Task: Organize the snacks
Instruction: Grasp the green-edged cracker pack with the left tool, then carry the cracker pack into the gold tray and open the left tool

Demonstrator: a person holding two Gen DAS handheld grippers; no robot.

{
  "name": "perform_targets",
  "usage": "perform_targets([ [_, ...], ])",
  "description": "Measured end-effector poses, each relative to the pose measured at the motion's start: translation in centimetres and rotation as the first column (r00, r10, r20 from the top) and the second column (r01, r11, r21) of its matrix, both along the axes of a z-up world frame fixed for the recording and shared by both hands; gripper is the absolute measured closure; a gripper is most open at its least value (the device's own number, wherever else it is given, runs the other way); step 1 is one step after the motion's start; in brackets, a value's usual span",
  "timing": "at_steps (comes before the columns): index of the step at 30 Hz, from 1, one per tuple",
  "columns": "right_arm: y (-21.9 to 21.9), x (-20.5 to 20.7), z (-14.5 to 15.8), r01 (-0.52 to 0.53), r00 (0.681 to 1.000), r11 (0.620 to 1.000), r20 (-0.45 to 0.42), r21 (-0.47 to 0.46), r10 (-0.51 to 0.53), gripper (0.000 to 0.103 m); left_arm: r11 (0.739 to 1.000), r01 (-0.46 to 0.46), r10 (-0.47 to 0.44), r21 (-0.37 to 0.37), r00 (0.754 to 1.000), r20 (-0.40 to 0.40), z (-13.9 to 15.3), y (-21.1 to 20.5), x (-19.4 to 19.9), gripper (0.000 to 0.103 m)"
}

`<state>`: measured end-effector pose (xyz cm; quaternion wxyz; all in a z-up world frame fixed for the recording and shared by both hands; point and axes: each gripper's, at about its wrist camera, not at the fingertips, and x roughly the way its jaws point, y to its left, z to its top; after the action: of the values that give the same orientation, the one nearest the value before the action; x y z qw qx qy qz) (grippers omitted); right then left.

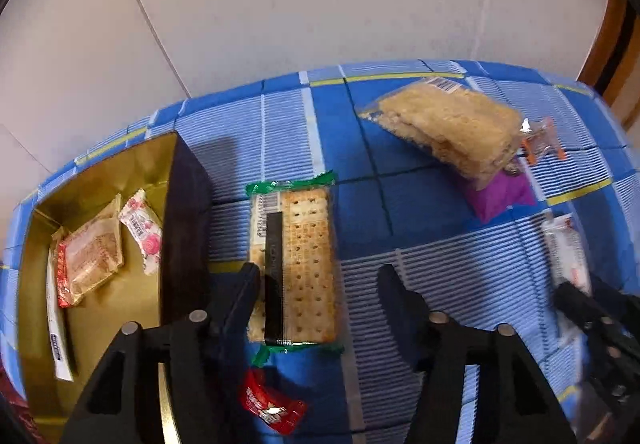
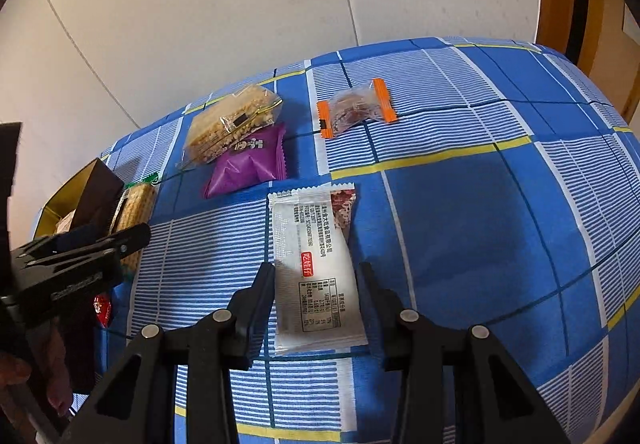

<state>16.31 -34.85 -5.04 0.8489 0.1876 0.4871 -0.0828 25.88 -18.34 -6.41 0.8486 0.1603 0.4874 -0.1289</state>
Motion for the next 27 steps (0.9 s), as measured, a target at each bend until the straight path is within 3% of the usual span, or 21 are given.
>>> perform_targets([
  [6,-0.2,0.0,0.0,0.009,1.0,1.0,0.003,0.019,-0.01,0.061,0.997,0.063,-0.064,0.033,0.998,0.029,-0.1,-0.7,-0.8,0.052],
  [11,-0.2,0.0,0.0,0.008,1.0,1.0,0.003,0.016,-0.008,0.061,0.993,0.106,-0.106,-0.05,0.994,0.004,0.5,-0.6,-2.1,0.052],
  [16,-0.2,-0.1,0.0,0.008,1.0,1.0,0.003,0.01,-0.008,0.061,0.997,0.035,-0.036,-0.07,0.999,-0.014,0.7,-0.5,-1.2,0.042],
  [20,-0.2,-0.1,0.0,0.005,1.0,1.0,0.003,0.008,-0.005,0.061,0.998,-0.009,0.005,-0.059,0.998,-0.059,-0.1,-0.3,-0.1,0.042],
  [23,-0.2,-0.1,0.0,0.006,1.0,1.0,0.003,0.008,-0.006,0.061,0.998,-0.007,0.004,-0.058,0.998,-0.057,-0.7,-0.4,-0.1,0.045],
  [25,-0.2,-0.1,0.0,0.007,1.0,1.0,0.004,0.01,-0.007,0.061,0.997,-0.008,0.003,-0.082,0.998,-0.061,-0.9,-0.5,-0.2,0.053],
  [27,-0.2,-0.1,0.0,0.007,1.0,1.0,0.006,0.012,-0.007,0.061,0.997,-0.006,0.002,-0.075,0.999,-0.054,-0.9,-0.6,-0.5,0.054],
])
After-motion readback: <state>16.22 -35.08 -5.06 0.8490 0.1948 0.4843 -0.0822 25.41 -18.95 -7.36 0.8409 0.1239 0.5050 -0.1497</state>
